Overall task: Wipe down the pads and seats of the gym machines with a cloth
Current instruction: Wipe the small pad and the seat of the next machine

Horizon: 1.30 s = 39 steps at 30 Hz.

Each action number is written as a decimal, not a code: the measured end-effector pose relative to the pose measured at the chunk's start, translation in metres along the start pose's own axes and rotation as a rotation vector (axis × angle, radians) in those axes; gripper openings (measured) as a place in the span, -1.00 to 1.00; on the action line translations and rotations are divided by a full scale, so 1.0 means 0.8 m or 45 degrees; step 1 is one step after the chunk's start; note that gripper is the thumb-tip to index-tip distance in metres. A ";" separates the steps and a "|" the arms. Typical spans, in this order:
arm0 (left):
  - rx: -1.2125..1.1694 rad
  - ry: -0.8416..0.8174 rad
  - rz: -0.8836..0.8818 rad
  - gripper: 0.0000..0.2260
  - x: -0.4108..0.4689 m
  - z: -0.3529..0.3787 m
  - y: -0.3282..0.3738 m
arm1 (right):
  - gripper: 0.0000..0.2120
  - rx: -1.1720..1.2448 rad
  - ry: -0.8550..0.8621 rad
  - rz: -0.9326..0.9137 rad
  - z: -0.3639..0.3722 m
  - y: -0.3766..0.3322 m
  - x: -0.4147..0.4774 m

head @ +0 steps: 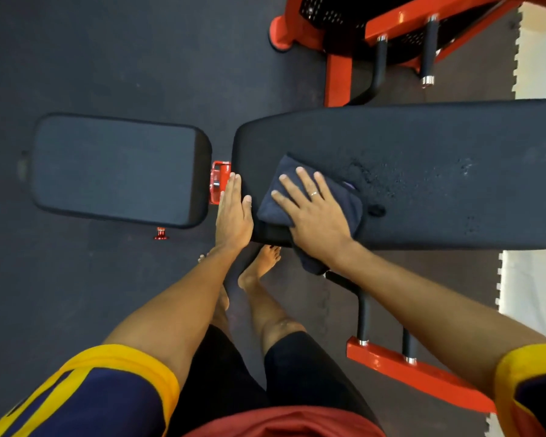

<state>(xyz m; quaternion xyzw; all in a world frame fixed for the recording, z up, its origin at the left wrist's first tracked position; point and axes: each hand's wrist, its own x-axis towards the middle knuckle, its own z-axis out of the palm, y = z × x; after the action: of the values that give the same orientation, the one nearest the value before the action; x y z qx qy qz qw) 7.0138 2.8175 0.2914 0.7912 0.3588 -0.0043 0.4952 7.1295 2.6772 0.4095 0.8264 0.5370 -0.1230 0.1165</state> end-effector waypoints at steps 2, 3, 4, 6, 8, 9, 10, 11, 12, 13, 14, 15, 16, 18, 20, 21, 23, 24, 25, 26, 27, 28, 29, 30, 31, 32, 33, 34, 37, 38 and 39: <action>-0.090 0.029 -0.026 -0.53 0.006 0.005 0.005 | -0.45 0.036 0.010 -0.016 0.000 -0.008 0.030; -0.121 0.040 -0.029 -0.53 0.012 0.006 0.007 | -0.47 0.061 0.003 -0.014 -0.003 -0.007 0.049; -0.131 0.051 -0.022 -0.52 0.020 0.006 0.010 | -0.47 0.071 -0.028 -0.014 -0.007 -0.004 0.068; -0.105 0.059 0.014 -0.53 0.037 0.003 0.018 | -0.45 0.065 -0.063 0.013 -0.018 0.015 0.101; -0.070 0.049 0.060 -0.55 0.054 0.001 0.033 | -0.44 0.060 -0.033 0.104 -0.030 0.040 0.111; -0.059 0.053 0.074 -0.56 0.062 0.001 0.041 | -0.45 0.057 0.000 0.161 -0.034 0.052 0.106; -0.057 0.069 0.077 -0.56 0.069 0.001 0.049 | -0.45 0.052 0.052 0.205 -0.036 0.061 0.094; -0.058 0.094 0.078 -0.57 0.076 0.000 0.055 | -0.45 0.043 0.105 0.229 -0.037 0.067 0.079; -0.056 0.115 0.097 -0.57 0.082 0.000 0.059 | -0.45 0.028 0.126 0.221 -0.037 0.068 0.061; -0.049 0.131 0.118 -0.57 0.088 -0.001 0.060 | -0.43 0.011 0.109 0.180 -0.036 0.068 0.049; -0.040 0.134 0.142 -0.57 0.092 -0.001 0.061 | -0.42 0.003 0.073 0.134 -0.033 0.066 0.043; -0.035 0.124 0.154 -0.57 0.099 0.003 0.064 | -0.41 0.013 0.029 0.112 -0.031 0.067 0.046; -0.042 0.112 0.160 -0.57 0.102 0.004 0.064 | -0.41 0.018 -0.006 0.086 -0.032 0.064 0.057; -0.060 0.097 0.157 -0.55 0.107 0.012 0.068 | -0.42 0.023 -0.028 0.095 -0.033 0.066 0.091; -0.063 0.111 0.142 -0.53 0.114 0.016 0.071 | -0.41 0.033 -0.065 0.161 -0.038 0.071 0.131; -0.059 0.133 0.132 -0.53 0.121 0.017 0.073 | -0.40 0.019 -0.089 0.191 -0.042 0.078 0.148; -0.030 0.164 0.112 -0.54 0.125 0.019 0.077 | -0.40 -0.040 -0.162 0.228 -0.051 0.089 0.153; -0.015 0.177 0.110 -0.53 0.125 0.021 0.081 | -0.39 -0.076 -0.186 0.235 -0.055 0.094 0.145; -0.014 0.190 0.102 -0.53 0.125 0.024 0.084 | -0.37 -0.118 -0.202 0.237 -0.058 0.100 0.133; -0.038 0.203 0.079 -0.54 0.126 0.027 0.089 | -0.36 -0.147 -0.188 0.236 -0.059 0.106 0.119; -0.065 0.218 0.049 -0.55 0.128 0.030 0.095 | -0.36 -0.161 -0.163 0.233 -0.061 0.110 0.107; -0.079 0.230 0.024 -0.55 0.129 0.032 0.099 | -0.36 -0.140 -0.123 0.231 -0.062 0.114 0.100; -0.071 0.243 0.012 -0.54 0.130 0.033 0.102 | -0.37 -0.105 -0.087 0.225 -0.062 0.116 0.100; -0.055 0.255 0.009 -0.53 0.131 0.034 0.104 | -0.38 -0.077 -0.085 0.218 -0.061 0.117 0.109; -0.033 0.262 0.018 -0.51 0.131 0.036 0.103 | -0.39 -0.059 -0.108 0.222 -0.060 0.115 0.123; -0.023 0.268 0.023 -0.50 0.132 0.037 0.102 | -0.40 -0.050 -0.149 0.237 -0.060 0.110 0.140; -0.018 0.268 0.016 -0.50 0.135 0.040 0.097 | -0.42 -0.047 -0.179 0.255 -0.060 0.103 0.160; -0.008 0.261 -0.009 -0.50 0.138 0.041 0.092 | -0.45 -0.036 -0.206 0.273 -0.061 0.096 0.180; 0.039 0.204 -0.086 -0.51 0.147 0.044 0.081 | -0.52 0.029 -0.255 0.282 -0.064 0.092 0.217; 0.024 0.207 -0.088 -0.52 0.148 0.043 0.084 | -0.50 0.034 -0.249 0.271 -0.066 0.098 0.216; 0.003 0.220 -0.067 -0.52 0.146 0.042 0.087 | -0.49 0.036 -0.236 0.260 -0.066 0.106 0.206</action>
<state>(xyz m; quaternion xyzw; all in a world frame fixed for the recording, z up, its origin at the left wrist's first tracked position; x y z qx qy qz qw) 7.1522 2.8393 0.2865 0.7795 0.4211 0.0506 0.4611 7.2759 2.8023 0.4103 0.8635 0.4352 -0.1937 0.1659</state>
